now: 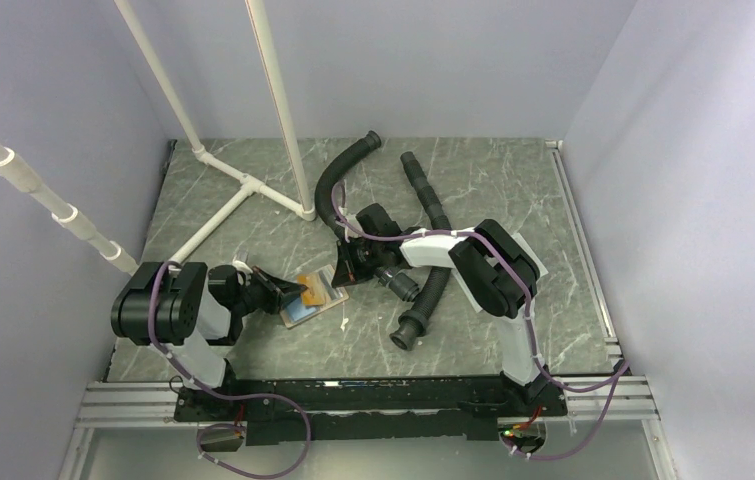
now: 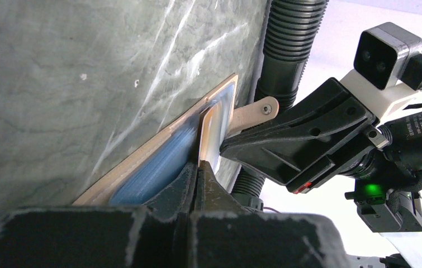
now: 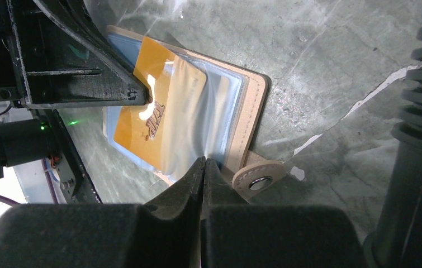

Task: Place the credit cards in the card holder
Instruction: Insert the credit card into the card holder.

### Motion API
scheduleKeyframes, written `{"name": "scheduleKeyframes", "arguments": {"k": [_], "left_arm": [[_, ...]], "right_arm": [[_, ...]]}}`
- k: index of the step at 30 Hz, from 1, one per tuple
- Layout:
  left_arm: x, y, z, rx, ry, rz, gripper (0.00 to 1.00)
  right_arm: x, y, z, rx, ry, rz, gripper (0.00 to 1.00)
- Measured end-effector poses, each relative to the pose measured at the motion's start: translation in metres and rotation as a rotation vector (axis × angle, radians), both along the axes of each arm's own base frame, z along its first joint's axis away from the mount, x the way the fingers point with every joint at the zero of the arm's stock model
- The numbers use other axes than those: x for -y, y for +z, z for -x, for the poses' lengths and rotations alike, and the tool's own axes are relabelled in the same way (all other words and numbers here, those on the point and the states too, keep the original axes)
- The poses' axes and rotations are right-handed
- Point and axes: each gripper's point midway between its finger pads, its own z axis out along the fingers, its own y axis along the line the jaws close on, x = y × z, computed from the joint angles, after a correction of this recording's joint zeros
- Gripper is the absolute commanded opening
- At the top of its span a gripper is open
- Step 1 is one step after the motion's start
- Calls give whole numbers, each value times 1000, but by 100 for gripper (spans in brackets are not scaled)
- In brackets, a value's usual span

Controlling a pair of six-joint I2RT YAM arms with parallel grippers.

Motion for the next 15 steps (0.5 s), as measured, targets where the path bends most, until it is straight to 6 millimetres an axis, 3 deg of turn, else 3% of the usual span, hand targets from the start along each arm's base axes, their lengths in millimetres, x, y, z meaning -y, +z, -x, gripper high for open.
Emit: {"name": "scheduleKeyframes", "arguments": {"k": [15], "left_arm": [[-3,1,0,-2,60,-2,0]], "right_arm": [[0,0,0,0,0,-1,0]]}}
